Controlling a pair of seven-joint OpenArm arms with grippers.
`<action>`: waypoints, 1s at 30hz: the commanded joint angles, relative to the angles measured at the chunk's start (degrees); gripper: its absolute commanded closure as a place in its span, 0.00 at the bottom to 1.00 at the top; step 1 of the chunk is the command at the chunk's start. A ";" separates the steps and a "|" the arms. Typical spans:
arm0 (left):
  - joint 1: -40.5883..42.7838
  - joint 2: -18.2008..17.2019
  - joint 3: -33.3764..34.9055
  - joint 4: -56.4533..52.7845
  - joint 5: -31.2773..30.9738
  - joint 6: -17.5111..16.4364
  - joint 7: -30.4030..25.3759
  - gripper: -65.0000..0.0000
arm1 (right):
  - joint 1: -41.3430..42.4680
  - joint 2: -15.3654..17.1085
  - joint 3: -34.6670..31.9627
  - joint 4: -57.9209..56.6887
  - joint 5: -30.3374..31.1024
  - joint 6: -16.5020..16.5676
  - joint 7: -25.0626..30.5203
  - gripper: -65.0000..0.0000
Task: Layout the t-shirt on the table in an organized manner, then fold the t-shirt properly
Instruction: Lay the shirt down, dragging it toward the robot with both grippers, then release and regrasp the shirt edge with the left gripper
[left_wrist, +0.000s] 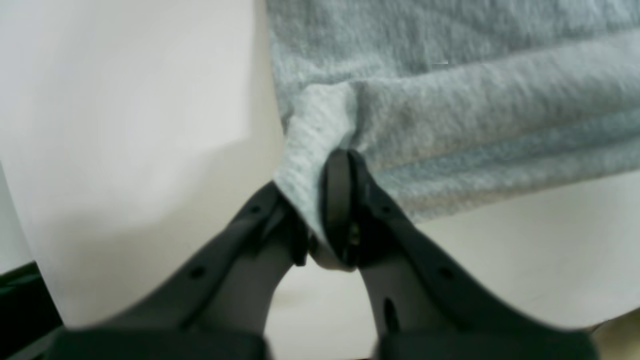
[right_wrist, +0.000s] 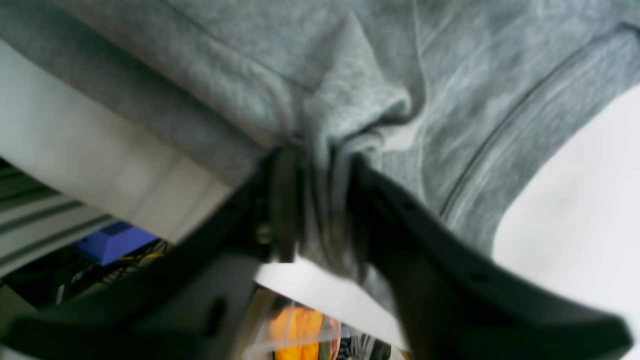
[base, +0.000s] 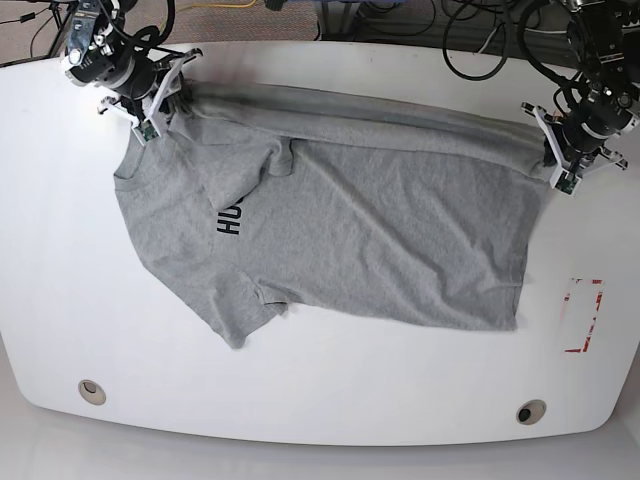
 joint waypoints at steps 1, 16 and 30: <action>-0.32 -1.99 -0.20 -0.65 0.04 0.41 0.11 0.93 | -0.76 0.57 0.30 1.14 0.54 -0.07 0.75 0.50; -4.63 -3.58 -0.11 -2.23 -0.22 0.41 0.20 0.39 | -1.29 0.57 0.21 4.39 0.72 -0.07 0.75 0.34; -12.19 -5.34 -0.20 1.73 -0.31 -0.95 6.44 0.39 | -1.64 4.88 0.65 4.39 11.01 -0.07 0.75 0.35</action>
